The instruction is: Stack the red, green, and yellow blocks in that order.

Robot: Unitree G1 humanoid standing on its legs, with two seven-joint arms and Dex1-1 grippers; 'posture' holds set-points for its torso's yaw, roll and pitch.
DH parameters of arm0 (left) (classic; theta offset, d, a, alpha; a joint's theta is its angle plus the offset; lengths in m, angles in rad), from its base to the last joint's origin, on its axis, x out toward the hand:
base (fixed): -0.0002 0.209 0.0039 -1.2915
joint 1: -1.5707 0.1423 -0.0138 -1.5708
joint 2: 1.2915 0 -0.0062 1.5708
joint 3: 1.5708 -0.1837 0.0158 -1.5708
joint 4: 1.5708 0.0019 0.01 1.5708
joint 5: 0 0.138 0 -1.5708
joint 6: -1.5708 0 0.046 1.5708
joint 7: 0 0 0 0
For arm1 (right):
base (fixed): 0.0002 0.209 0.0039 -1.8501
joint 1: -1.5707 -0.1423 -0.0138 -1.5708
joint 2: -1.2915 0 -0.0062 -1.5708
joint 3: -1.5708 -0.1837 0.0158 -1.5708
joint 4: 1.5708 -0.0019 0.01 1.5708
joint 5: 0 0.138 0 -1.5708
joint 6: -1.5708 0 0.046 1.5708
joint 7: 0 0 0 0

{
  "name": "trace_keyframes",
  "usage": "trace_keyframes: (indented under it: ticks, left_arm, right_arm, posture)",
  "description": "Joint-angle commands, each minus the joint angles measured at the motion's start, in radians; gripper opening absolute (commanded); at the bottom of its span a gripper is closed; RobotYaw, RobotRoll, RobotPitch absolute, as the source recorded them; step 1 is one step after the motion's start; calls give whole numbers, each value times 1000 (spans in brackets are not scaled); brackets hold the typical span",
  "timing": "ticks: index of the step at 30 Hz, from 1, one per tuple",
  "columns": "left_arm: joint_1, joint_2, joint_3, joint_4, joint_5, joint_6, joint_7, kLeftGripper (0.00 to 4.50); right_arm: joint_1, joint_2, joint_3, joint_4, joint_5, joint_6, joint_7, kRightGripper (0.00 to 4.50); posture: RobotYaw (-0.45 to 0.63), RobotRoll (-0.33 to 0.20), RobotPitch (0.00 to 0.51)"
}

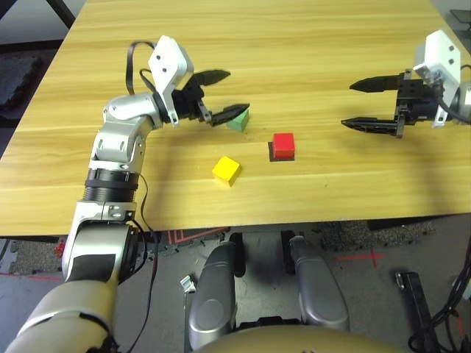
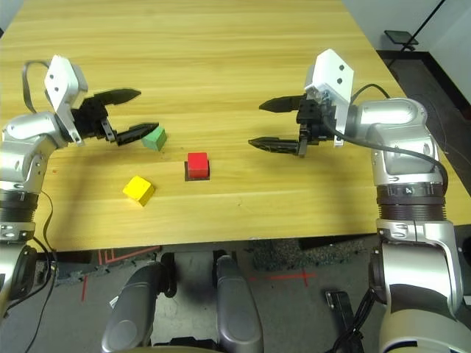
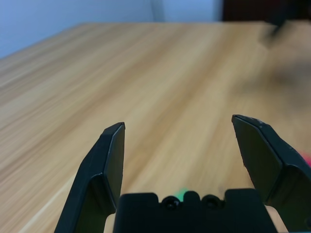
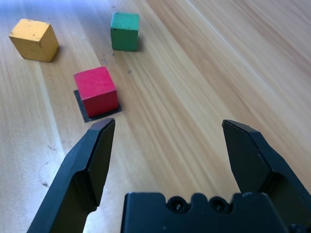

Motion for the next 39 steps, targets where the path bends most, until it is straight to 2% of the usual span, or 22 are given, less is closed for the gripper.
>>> trace_keyframes:
  ticks: [1, 7, 13, 25, 39]
  left_arm:
    - [24, -18, 27, -122, 8, 176, 165, 4500]
    - [106, -58, 16, -271, 62, 362, 382, 4500]
    - [196, -116, -52, -338, 95, 418, 474, 4500]
    - [205, -204, -100, -288, 134, 416, 552, 4500]
    - [255, -216, -133, -221, 173, 357, 551, 4500]
  right_arm:
    - [37, -20, -31, -54, 32, 34, -34, 4447]
    - [77, -30, -48, -87, 55, 54, -82, 4447]
    - [79, -21, -46, -100, 66, 66, -105, 4447]
    - [80, -4, -9, -77, 54, 32, -128, 4447]
    - [67, 14, 14, -58, 53, 12, -139, 4447]
  posture:
    - [158, 68, 278]
    - [161, 67, 282]
    - [163, 63, 281]
    - [163, 60, 294]
    - [172, 56, 302]
